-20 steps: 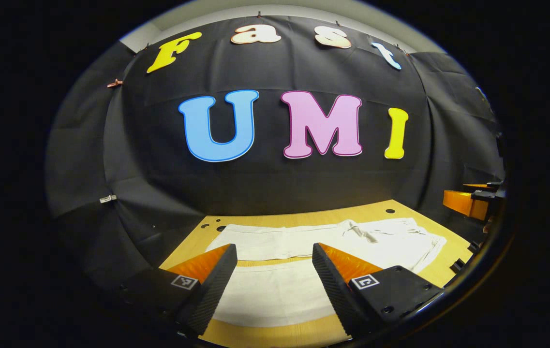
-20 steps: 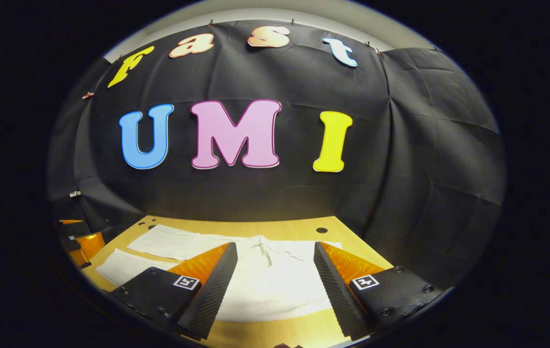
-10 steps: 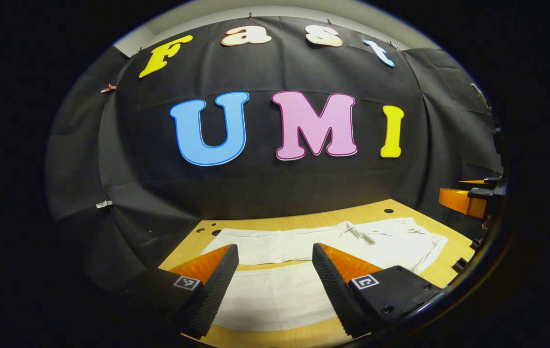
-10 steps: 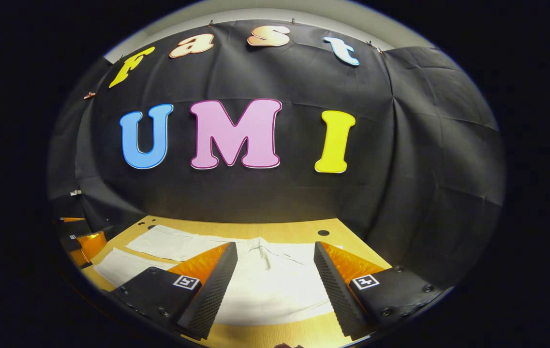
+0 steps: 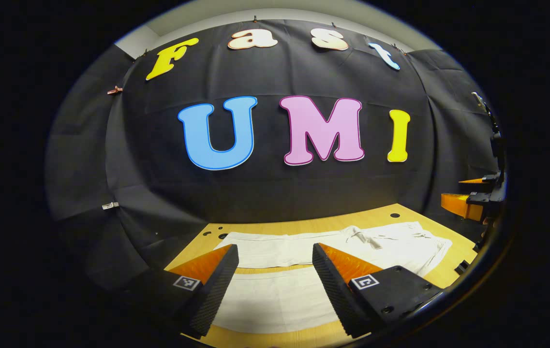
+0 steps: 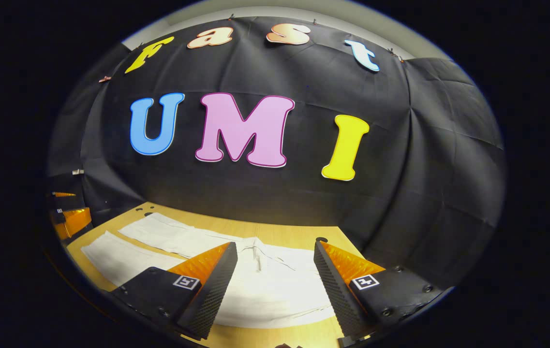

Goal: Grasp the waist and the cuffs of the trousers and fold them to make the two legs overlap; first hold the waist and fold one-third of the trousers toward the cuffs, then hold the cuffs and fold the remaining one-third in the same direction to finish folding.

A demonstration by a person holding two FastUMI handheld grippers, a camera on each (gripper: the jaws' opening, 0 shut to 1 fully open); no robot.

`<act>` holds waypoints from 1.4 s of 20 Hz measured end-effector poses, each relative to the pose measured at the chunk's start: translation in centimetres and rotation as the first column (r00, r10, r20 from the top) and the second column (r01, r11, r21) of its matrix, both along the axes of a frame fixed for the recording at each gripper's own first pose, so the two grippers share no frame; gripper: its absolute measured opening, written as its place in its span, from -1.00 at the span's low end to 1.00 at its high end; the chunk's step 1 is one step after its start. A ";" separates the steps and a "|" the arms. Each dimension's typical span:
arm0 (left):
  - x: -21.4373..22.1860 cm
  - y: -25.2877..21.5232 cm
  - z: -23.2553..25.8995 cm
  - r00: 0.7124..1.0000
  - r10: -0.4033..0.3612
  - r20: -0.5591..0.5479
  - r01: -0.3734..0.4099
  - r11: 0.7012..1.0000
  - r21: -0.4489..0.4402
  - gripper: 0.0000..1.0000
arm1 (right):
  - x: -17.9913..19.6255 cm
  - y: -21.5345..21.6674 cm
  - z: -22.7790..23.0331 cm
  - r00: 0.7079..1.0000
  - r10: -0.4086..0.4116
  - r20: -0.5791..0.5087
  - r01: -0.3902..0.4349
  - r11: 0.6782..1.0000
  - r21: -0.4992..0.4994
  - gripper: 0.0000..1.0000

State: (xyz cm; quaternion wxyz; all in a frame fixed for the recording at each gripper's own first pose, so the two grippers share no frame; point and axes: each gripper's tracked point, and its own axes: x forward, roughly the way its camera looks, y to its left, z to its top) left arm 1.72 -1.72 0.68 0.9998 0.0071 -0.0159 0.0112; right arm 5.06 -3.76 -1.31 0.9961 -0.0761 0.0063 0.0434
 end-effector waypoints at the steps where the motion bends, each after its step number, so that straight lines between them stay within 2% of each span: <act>1: 0.1 0.1 -0.3 1.000 0.002 -0.005 -0.002 1.000 -0.002 0.95 | 0.1 -0.2 0.0 1.000 0.021 -0.004 -0.021 0.999 -0.033 0.96; 3: 0.5 0.2 -1.4 1.000 0.010 -0.029 -0.011 1.000 -0.010 0.95 | 0.5 -0.8 -0.3 0.998 0.065 0.005 -0.063 0.987 -0.150 0.95; 5: 0.6 0.4 -2.5 0.998 0.028 -0.060 -0.030 0.999 -0.022 0.94 | 0.8 -1.7 -1.3 0.995 0.099 -0.001 -0.096 0.960 -0.262 0.95; 8: 0.7 0.5 -4.0 0.994 0.056 -0.097 -0.061 0.997 -0.045 0.95 | 1.1 -3.5 -3.8 0.989 0.140 -0.053 -0.150 0.916 -0.372 0.95; 10: 0.8 0.4 -4.8 0.991 0.066 -0.116 -0.073 0.996 -0.058 0.97 | 1.5 -5.7 -6.2 0.980 0.164 -0.112 -0.198 0.853 -0.482 0.95; 14: 1.2 0.4 -7.0 0.981 0.105 -0.162 -0.116 0.992 -0.056 0.95 | 3.1 -9.8 -11.2 0.953 0.186 -0.240 -0.296 0.744 -0.599 0.95; 17: 1.3 0.6 -8.0 0.974 0.128 -0.186 -0.138 0.989 -0.046 0.95 | 4.0 -12.6 -13.4 0.928 0.193 -0.319 -0.365 0.645 -0.672 0.95; 18: 1.2 0.8 -8.3 0.971 0.140 -0.195 -0.151 0.988 -0.042 0.95 | 4.2 -13.8 -14.9 0.916 0.192 -0.354 -0.394 0.603 -0.694 0.97; 22: 1.1 1.5 -9.5 0.957 0.178 -0.230 -0.191 0.981 -0.034 0.95 | 5.5 -17.5 -18.6 0.879 0.173 -0.445 -0.469 0.484 -0.739 0.95; 28: 1.4 1.6 -10.6 0.941 0.204 -0.271 -0.216 0.976 -0.016 0.95 | 7.1 -20.8 -23.4 0.831 0.139 -0.539 -0.550 0.353 -0.757 0.95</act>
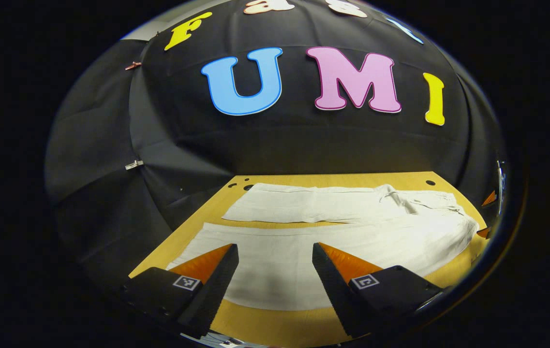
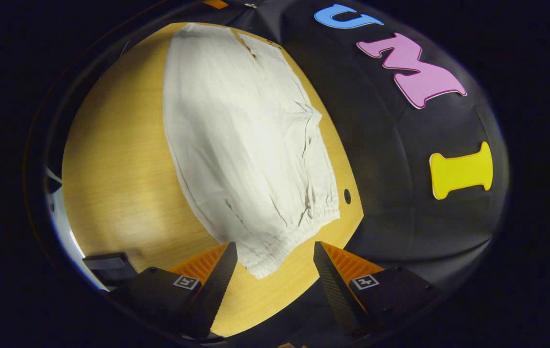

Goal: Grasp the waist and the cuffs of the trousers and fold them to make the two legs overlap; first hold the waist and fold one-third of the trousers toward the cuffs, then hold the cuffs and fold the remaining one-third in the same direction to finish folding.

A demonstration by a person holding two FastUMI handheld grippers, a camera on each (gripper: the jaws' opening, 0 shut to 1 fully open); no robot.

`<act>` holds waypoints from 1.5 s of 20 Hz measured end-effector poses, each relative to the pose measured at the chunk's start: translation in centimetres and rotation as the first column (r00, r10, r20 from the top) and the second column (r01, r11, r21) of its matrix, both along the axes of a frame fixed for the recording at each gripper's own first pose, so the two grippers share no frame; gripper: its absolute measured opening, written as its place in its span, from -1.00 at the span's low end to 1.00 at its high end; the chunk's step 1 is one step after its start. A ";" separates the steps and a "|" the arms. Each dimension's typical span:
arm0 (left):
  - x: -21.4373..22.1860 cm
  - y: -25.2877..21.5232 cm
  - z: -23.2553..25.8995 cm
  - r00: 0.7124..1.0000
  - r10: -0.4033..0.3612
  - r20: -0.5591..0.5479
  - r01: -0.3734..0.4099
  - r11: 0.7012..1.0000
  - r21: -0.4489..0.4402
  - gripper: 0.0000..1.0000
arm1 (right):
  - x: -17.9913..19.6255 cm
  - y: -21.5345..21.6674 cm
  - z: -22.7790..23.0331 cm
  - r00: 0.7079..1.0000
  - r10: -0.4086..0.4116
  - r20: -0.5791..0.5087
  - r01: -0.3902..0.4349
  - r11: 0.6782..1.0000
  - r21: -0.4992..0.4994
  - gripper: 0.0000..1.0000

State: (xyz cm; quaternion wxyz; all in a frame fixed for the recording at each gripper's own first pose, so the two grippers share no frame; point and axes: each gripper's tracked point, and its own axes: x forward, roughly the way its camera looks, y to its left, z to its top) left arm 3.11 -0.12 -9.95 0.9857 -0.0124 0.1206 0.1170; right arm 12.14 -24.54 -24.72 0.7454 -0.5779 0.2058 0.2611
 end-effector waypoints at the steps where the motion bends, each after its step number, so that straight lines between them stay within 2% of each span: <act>1: 0.1 0.0 0.0 1.000 0.003 -0.003 -0.003 1.000 0.008 0.95 | 0.2 -0.5 -0.5 1.000 0.006 -0.005 -0.006 1.000 -0.022 0.95; 6: 0.5 -0.6 0.2 1.000 0.002 -0.019 -0.001 0.999 0.054 0.95 | 2.1 -2.8 -3.0 1.000 0.013 -0.014 -0.015 0.995 -0.100 0.97; 8: 0.8 -1.3 0.5 1.000 -0.014 -0.020 0.016 0.996 0.083 0.95 | 3.0 -2.6 -3.0 1.000 0.006 0.005 -0.006 0.995 -0.097 0.84; 13: 1.2 -3.2 -0.3 0.999 -0.028 -0.046 0.029 0.999 0.024 0.95 | 4.7 -2.5 -3.4 1.000 -0.022 0.006 0.023 0.993 -0.113 0.79; 16: 1.1 -2.5 -0.5 0.998 -0.012 -0.057 0.015 0.999 0.044 0.95 | 4.8 -2.4 -4.1 1.000 -0.003 -0.013 0.001 0.988 -0.152 0.36; 17: 0.9 -2.1 -0.7 0.998 -0.003 -0.063 0.006 0.999 0.049 0.95 | 5.1 -2.5 -4.2 1.000 0.003 -0.002 -0.003 0.985 -0.175 0.07; 19: 0.3 -1.4 -1.6 0.996 0.015 -0.084 -0.011 0.999 0.049 0.95 | 5.1 -2.7 -4.6 1.000 0.008 -0.005 -0.009 0.980 -0.201 -0.15; 23: -1.3 0.6 -4.7 0.987 0.016 -0.162 -0.003 0.997 0.080 0.95 | 5.2 -2.6 -4.8 1.000 -0.005 -0.031 -0.002 0.977 -0.211 -0.43; 25: -2.1 2.8 -6.5 0.978 0.026 -0.208 -0.001 0.993 0.118 0.95 | 5.2 -2.5 -5.1 0.997 -0.030 -0.071 0.016 0.980 -0.200 -0.47; 27: -3.2 6.9 -8.9 0.962 0.044 -0.270 0.007 0.983 0.186 0.95 | 4.8 -2.3 -4.7 0.995 -0.017 -0.102 -0.005 0.977 -0.212 -0.60; 29: -4.0 11.4 -11.0 0.941 0.073 -0.331 0.025 0.959 0.281 0.95 | 5.1 -2.4 -5.2 0.991 -0.023 -0.132 -0.005 0.977 -0.212 -0.80; 30: -4.4 13.2 -11.8 0.930 0.075 -0.360 0.050 0.944 0.326 0.94 | 4.9 -2.3 -5.0 0.989 -0.031 -0.146 0.001 0.979 -0.205 -0.80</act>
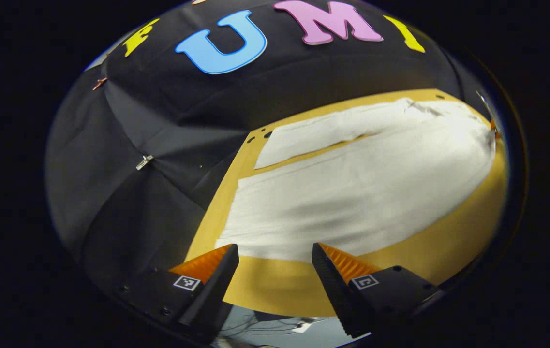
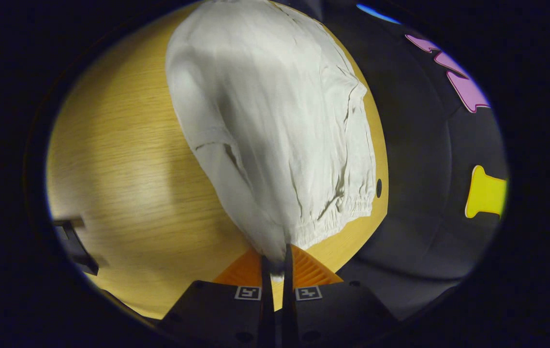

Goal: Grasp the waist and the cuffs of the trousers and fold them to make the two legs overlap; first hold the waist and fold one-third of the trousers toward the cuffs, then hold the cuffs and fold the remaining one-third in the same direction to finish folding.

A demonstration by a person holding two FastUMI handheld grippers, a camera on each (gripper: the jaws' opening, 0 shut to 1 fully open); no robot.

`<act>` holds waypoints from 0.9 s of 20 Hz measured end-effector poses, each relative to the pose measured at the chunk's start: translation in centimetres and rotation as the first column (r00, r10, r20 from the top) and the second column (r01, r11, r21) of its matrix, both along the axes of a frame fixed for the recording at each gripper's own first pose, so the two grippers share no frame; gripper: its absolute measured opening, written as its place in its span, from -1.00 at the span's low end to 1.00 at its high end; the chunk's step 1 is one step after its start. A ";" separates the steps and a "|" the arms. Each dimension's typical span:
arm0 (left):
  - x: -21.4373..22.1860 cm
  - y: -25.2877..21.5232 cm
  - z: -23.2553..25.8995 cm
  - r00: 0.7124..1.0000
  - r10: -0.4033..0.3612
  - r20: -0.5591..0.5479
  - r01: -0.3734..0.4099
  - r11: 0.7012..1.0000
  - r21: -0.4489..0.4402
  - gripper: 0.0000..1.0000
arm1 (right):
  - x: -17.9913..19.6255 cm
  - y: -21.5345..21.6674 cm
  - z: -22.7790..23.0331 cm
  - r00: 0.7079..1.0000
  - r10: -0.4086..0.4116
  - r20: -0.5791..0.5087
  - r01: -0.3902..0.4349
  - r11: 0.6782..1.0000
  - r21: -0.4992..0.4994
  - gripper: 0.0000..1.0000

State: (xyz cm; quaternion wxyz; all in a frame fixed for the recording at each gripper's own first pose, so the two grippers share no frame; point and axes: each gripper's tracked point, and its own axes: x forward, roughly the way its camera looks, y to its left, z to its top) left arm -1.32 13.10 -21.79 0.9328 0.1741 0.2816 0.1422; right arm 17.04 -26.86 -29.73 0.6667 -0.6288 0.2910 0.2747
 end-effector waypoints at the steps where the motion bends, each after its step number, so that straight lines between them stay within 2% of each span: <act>1: -0.3 1.8 -1.0 0.999 -0.015 -0.042 0.018 0.998 0.055 0.94 | -0.1 0.1 -0.1 1.000 -0.006 -0.010 0.006 1.000 0.008 -0.85; 3: -1.2 5.5 -2.8 0.992 -0.017 -0.125 0.036 0.988 0.152 0.94 | -0.3 0.3 0.0 0.999 -0.017 -0.035 0.017 1.000 0.003 -0.88; 6: -1.2 8.4 -4.1 0.974 -0.088 -0.207 0.140 0.958 0.252 0.92 | -0.8 0.8 0.1 0.997 -0.005 -0.082 0.003 1.000 -0.022 -0.87; 9: 0.7 11.0 -5.2 0.940 -0.169 -0.297 0.269 0.902 0.336 0.92 | -0.9 0.9 0.2 0.994 0.028 -0.104 -0.035 0.997 -0.065 -0.87; 11: 2.3 13.0 -5.7 0.906 -0.210 -0.367 0.357 0.845 0.399 0.91 | -0.9 0.9 0.2 0.993 0.024 -0.111 -0.035 0.995 -0.090 -0.87; 14: 5.2 14.3 -5.9 0.832 -0.301 -0.465 0.504 0.761 0.409 0.81 | -0.9 0.8 0.1 0.994 0.033 -0.108 -0.045 0.993 -0.114 -0.87; 16: 6.3 14.1 -6.1 0.756 -0.363 -0.545 0.611 0.692 0.386 0.82 | -0.9 0.9 0.2 0.993 0.035 -0.114 -0.048 0.992 -0.115 -0.87; 18: 7.1 14.0 -6.2 0.672 -0.408 -0.617 0.701 0.620 0.353 0.70 | -0.8 0.9 0.2 0.993 0.035 -0.113 -0.049 0.991 -0.124 -0.87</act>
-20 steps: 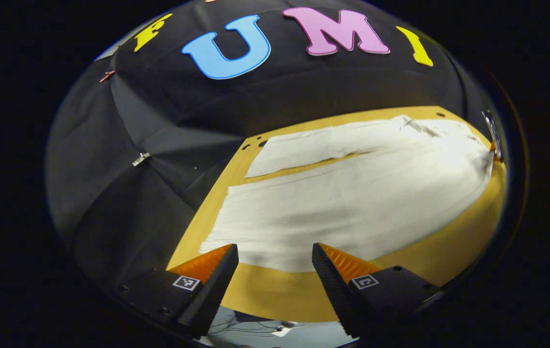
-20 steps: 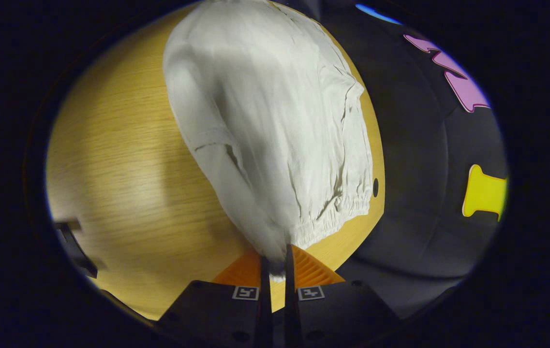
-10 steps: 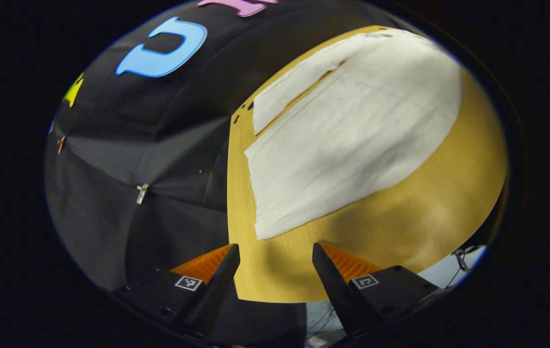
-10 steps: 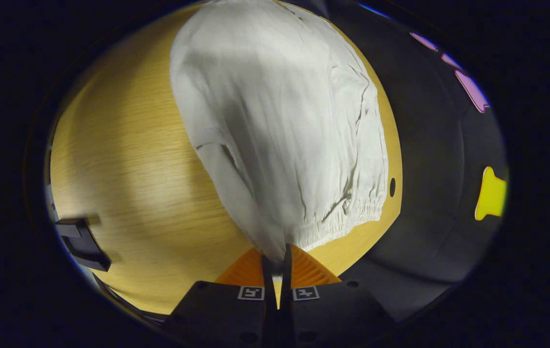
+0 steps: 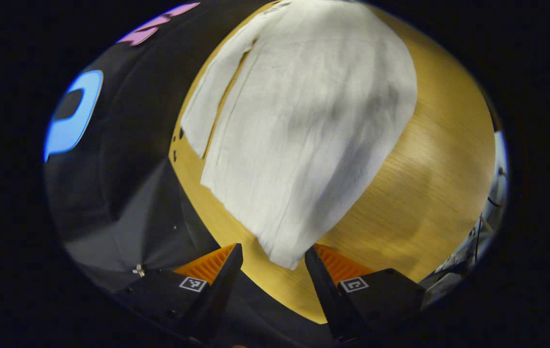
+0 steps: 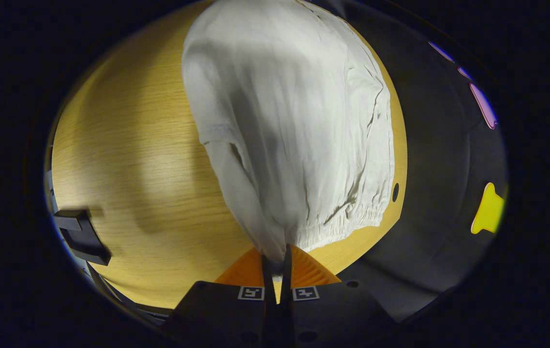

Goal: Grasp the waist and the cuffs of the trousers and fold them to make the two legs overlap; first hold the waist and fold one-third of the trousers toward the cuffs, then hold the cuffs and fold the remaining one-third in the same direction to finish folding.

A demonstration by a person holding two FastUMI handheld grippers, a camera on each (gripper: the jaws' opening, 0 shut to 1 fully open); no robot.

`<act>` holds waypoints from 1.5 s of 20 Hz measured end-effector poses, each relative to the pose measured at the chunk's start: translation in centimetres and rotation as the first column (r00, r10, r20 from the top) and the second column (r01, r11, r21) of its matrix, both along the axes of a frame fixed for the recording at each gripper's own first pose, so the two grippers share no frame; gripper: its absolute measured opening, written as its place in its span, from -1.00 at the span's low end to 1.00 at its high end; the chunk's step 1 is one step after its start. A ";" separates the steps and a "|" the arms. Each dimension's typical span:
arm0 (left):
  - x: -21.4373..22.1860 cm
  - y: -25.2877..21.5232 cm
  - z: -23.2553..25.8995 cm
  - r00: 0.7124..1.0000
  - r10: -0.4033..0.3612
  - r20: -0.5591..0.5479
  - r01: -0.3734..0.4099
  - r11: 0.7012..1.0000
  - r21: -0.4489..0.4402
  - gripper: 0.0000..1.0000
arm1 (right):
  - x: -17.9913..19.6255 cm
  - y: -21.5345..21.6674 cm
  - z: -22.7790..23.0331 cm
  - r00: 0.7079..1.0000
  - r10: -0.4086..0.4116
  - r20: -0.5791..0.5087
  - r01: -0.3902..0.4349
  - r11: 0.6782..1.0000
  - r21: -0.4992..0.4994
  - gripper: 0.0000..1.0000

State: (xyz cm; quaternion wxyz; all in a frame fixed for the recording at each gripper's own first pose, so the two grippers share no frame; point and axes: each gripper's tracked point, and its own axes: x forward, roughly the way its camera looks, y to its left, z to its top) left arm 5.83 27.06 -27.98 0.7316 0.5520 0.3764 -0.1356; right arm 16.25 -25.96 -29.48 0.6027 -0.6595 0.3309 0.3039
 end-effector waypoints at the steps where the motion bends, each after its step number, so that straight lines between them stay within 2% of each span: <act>1: 0.2 0.0 -0.4 0.999 -0.029 -0.045 0.029 1.000 0.008 0.65 | 0.0 0.0 0.0 1.000 0.004 0.004 -0.004 1.000 -0.005 -0.87; 2: 0.7 -0.2 -0.5 0.996 -0.055 -0.066 0.057 0.998 0.024 0.43 | 0.0 0.0 0.0 1.000 0.009 0.008 -0.008 1.000 -0.009 -0.87; 4: 1.2 -0.5 0.0 0.992 -0.088 -0.094 0.094 0.994 0.053 0.24 | 0.1 0.0 0.0 1.000 0.021 0.017 -0.021 1.000 -0.018 -0.87; 5: 1.5 -0.7 0.1 0.990 -0.094 -0.105 0.100 0.993 0.059 0.20 | 0.1 -0.1 0.0 0.999 0.025 0.020 -0.025 0.999 -0.021 -0.87; 8: 2.3 -0.4 -0.3 0.986 -0.091 -0.142 0.101 0.993 0.066 -0.05 | 0.1 0.0 0.0 0.999 0.028 0.023 -0.028 0.999 -0.024 -0.87; 11: 1.8 -0.4 -0.6 0.982 -0.089 -0.165 0.102 0.992 0.071 -0.51 | 0.2 -0.1 0.0 0.999 0.030 0.029 -0.029 0.999 -0.023 -0.89; 13: 1.7 -0.4 -0.7 0.984 -0.089 -0.155 0.103 0.991 0.086 -0.67 | 0.2 -0.1 0.0 0.999 0.026 0.032 -0.025 0.999 -0.020 -0.88; 19: 1.5 -0.6 -0.6 0.993 -0.037 -0.109 0.046 0.996 0.076 -0.80 | 0.7 -0.5 0.3 0.997 0.011 0.072 -0.010 1.000 -0.011 -0.88; 23: 1.7 -2.0 0.9 0.999 -0.024 -0.026 0.025 0.999 0.038 -0.84 | 1.4 -1.3 1.2 0.990 -0.075 0.117 0.069 0.996 0.054 -0.88; 24: 1.7 -2.3 1.3 1.000 -0.016 -0.006 0.016 1.000 0.020 -0.84 | 1.7 -1.4 1.5 0.987 -0.102 0.127 0.093 0.993 0.075 -0.78; 25: 1.9 -2.6 2.2 1.000 -0.002 0.018 0.002 1.000 0.005 -0.86 | 1.9 -1.4 1.9 0.983 -0.123 0.139 0.110 0.989 0.094 -0.78; 26: 2.4 -2.7 3.3 0.998 0.019 0.057 -0.019 1.000 -0.009 -0.86 | 1.9 -1.2 2.4 0.979 -0.138 0.153 0.121 0.986 0.113 -0.88; 30: 4.3 -3.1 6.9 0.974 0.106 0.199 -0.090 0.992 -0.084 -0.89 | 2.8 -0.4 4.7 0.960 -0.179 0.214 0.142 0.974 0.178 -0.88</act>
